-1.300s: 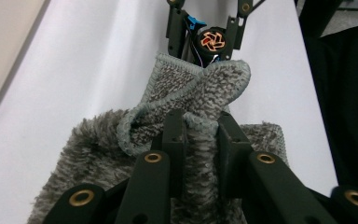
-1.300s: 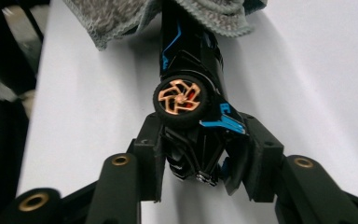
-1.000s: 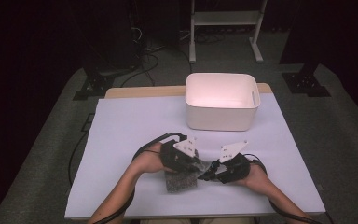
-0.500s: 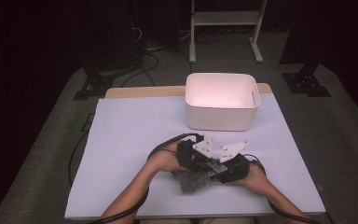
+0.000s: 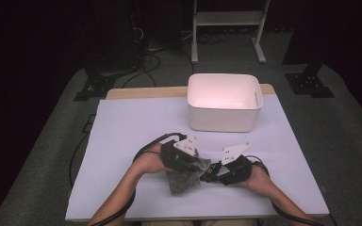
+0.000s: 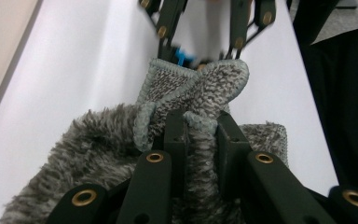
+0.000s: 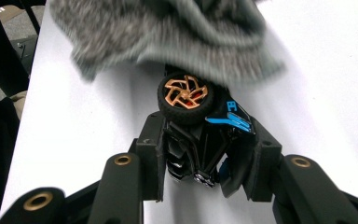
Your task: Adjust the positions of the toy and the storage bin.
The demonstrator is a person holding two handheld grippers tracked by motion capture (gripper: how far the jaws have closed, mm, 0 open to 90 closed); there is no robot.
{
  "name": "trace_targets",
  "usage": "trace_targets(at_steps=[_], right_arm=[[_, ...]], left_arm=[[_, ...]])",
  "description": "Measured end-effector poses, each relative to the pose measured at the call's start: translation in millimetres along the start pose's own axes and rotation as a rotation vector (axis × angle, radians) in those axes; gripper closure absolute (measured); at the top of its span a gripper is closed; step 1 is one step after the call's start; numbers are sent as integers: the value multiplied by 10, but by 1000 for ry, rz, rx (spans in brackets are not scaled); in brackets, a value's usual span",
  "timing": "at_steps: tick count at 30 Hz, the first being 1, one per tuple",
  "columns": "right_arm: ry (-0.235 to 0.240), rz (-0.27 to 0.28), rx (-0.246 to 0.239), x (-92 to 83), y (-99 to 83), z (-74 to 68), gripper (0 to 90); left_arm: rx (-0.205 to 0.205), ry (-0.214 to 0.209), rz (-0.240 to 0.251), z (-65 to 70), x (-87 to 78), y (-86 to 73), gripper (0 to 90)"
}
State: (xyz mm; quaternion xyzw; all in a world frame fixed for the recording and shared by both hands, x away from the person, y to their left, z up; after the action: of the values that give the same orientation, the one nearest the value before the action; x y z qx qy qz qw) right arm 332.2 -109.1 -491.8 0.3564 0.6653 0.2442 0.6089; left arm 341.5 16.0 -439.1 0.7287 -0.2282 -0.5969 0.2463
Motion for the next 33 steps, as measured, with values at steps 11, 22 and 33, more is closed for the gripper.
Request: trace_targets(at_steps=[11, 22, 33], right_arm=[[2, 1, 3, 3, 1, -2, 570], [7, 7, 8, 4, -2, 6, 570], [15, 18, 17, 5, -5, 17, 570]], left_arm=[[-54, 33, 1, -63, -226, -264, 769], [2, -5, 1, -12, -57, 17, 771], [66, -54, 5, 27, 216, 384, 770]])
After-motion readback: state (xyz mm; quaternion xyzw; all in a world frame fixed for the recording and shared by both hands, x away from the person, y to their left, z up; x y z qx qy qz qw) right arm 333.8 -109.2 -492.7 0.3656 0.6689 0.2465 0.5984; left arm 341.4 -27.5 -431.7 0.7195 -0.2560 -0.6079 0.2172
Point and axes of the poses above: each handheld gripper's, and its own axes: x roughly forward along the jaws, y roughly out of its top, z roughly to its right, the point moved 8 cm from there along x, roughly forward along the jaws, and after that the axes turned 10 degrees about y, right-handed, at the moved point
